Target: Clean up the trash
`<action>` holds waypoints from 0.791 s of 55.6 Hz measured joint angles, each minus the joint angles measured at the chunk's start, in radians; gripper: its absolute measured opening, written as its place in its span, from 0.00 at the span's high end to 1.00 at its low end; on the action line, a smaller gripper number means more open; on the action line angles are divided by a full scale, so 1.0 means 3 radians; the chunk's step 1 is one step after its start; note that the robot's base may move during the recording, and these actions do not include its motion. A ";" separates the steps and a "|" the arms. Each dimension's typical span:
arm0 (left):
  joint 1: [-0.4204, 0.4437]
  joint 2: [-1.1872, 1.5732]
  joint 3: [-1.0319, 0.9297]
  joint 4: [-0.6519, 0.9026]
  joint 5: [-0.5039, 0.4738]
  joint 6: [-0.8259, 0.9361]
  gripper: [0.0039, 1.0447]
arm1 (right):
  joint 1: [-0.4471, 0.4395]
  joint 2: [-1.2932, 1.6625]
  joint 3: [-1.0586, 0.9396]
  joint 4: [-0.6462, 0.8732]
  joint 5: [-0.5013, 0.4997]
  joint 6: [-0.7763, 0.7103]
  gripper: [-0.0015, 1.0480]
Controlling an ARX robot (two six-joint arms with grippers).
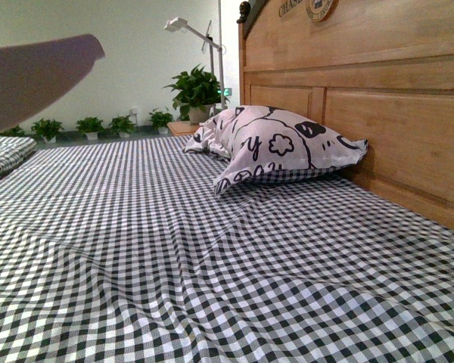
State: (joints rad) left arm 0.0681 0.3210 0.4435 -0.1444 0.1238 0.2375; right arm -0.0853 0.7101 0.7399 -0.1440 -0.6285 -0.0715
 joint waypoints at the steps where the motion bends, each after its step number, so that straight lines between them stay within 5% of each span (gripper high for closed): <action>1: -0.0003 -0.0001 0.0011 0.0001 -0.0009 -0.0004 0.74 | -0.0010 -0.0031 -0.0003 -0.0018 -0.0014 0.0013 0.80; 12: -0.0079 -0.0001 0.0036 0.0000 -0.0072 -0.0057 0.74 | 0.0089 -0.0259 -0.0086 -0.0121 0.0253 0.0240 0.80; 35: -0.0151 0.0000 0.0043 -0.0023 -0.0177 -0.0197 0.74 | 0.1268 -0.0735 -0.0142 -0.0454 0.1761 0.1012 0.80; 44: -0.0168 -0.0003 0.0042 -0.0045 -0.0233 -0.0258 0.74 | 0.1310 -0.0809 -0.0217 -0.0510 0.1876 0.1057 0.80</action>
State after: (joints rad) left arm 0.0177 0.3202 0.4561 -0.1577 0.0540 0.1600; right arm 0.3077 0.4675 0.6746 -0.2970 -0.0658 0.2455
